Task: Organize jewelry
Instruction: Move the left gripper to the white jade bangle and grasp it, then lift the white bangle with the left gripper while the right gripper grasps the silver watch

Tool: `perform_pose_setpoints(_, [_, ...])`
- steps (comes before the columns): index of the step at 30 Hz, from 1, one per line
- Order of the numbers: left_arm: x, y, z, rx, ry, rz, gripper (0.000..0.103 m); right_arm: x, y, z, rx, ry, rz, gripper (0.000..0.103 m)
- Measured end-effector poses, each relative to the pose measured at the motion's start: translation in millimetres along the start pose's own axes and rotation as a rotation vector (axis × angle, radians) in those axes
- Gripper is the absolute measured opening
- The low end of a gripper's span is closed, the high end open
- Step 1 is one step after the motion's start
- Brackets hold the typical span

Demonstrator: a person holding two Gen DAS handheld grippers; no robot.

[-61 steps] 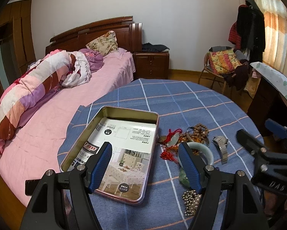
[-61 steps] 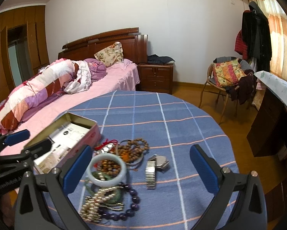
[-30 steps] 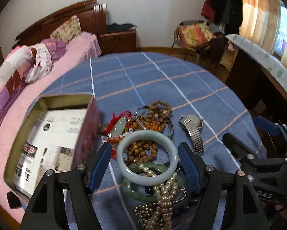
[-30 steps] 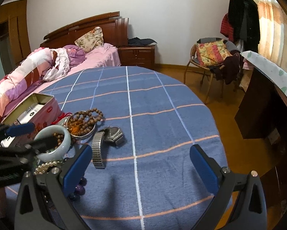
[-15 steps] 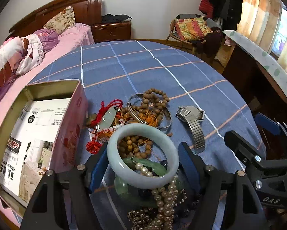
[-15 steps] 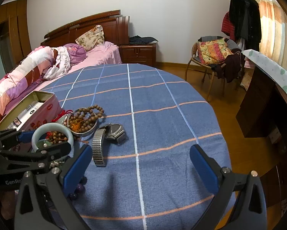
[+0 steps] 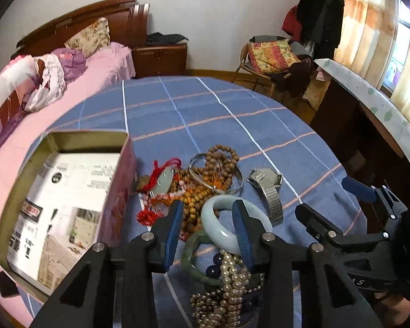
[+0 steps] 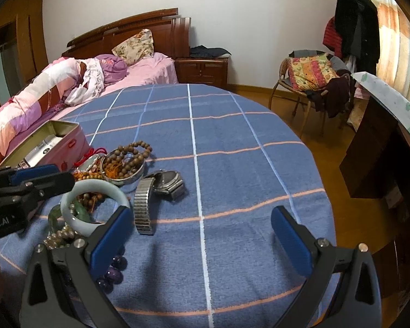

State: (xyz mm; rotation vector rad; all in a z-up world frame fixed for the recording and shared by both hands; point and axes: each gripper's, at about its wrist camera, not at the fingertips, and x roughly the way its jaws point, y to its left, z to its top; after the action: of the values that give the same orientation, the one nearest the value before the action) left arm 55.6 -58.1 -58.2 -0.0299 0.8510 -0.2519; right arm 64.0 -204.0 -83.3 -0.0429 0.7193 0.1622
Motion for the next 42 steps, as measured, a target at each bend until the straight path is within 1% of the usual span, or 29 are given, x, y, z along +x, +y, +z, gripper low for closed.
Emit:
perform_pose_setpoints(3, [6,0,-1,0.004,0.021,0.015,0.039,0,2,-1,-0.012,0.002,0.000,0.103])
perform_pose_setpoints(4, [8,0,-1,0.003,0.025,0.004,0.042,1,2,-1,-0.013,0.003,-0.001,0.103])
perform_pose_setpoints(5, [9,-1,-1,0.004,0.026,0.006,0.051,1,2,-1,-0.014,0.004,-0.001,0.103])
perform_pose_setpoints(6, [9,-2,-1,0.006,0.026,0.014,0.056,1,2,-2,-0.015,0.005,-0.001,0.103])
perform_pose_setpoints(7, [12,-2,-2,0.013,0.027,0.030,0.057,1,2,-2,-0.014,0.004,-0.004,0.103])
perform_pose_setpoints(8, [14,-1,-3,0.018,0.035,0.031,0.057,1,1,-2,-0.012,0.004,-0.001,0.103])
perform_pose_setpoints(9, [17,0,-4,0.014,0.050,0.017,0.057,1,3,-2,-0.013,0.004,-0.002,0.103])
perform_pose_setpoints(10, [19,0,-4,0.011,0.058,0.009,0.056,1,3,-2,-0.014,0.004,-0.003,0.103])
perform_pose_setpoints(11, [19,-2,-4,0.020,0.060,0.007,0.050,1,3,-1,-0.013,0.004,-0.003,0.103])
perform_pose_setpoints(12, [19,-4,-4,0.031,0.062,0.007,0.042,1,3,-1,-0.012,0.004,0.000,0.103])
perform_pose_setpoints(13, [19,-6,-4,0.041,0.070,0.013,0.029,2,3,-1,-0.012,0.005,0.000,0.103])
perform_pose_setpoints(15, [21,-8,-4,0.044,0.090,-0.001,0.023,2,3,-2,-0.012,0.006,-0.002,0.103])
perform_pose_setpoints(16, [21,-8,-5,0.045,0.097,-0.010,0.017,2,3,-2,-0.013,0.007,-0.001,0.103])
perform_pose_setpoints(17, [21,-7,-6,0.040,0.101,-0.015,0.014,2,3,-2,-0.013,0.007,-0.001,0.103])
perform_pose_setpoints(20, [18,-10,-8,0.059,0.092,-0.008,0.013,3,3,-1,-0.018,0.014,0.006,0.103])
perform_pose_setpoints(22, [14,-8,-8,0.051,0.079,-0.012,0.012,4,3,0,-0.024,0.014,0.011,0.103])
perform_pose_setpoints(26, [-6,0,-1,0.021,0.004,0.005,0.012,4,1,2,-0.023,0.016,0.010,0.103])
perform_pose_setpoints(29, [-21,8,6,0.004,-0.048,0.020,0.012,6,0,6,-0.021,0.028,0.044,0.103])
perform_pose_setpoints(33, [-37,17,12,-0.020,-0.095,0.027,0.012,9,15,12,-0.079,0.040,0.066,0.100])
perform_pose_setpoints(38, [-52,25,23,-0.037,-0.143,0.038,0.012,26,32,23,-0.143,0.072,0.052,0.099])
perform_pose_setpoints(40, [-55,28,26,-0.040,-0.151,0.040,0.012,34,34,25,-0.151,0.101,0.040,0.095])
perform_pose_setpoints(42, [-58,35,27,-0.049,-0.163,0.056,0.012,46,35,24,-0.155,0.147,0.061,0.084])
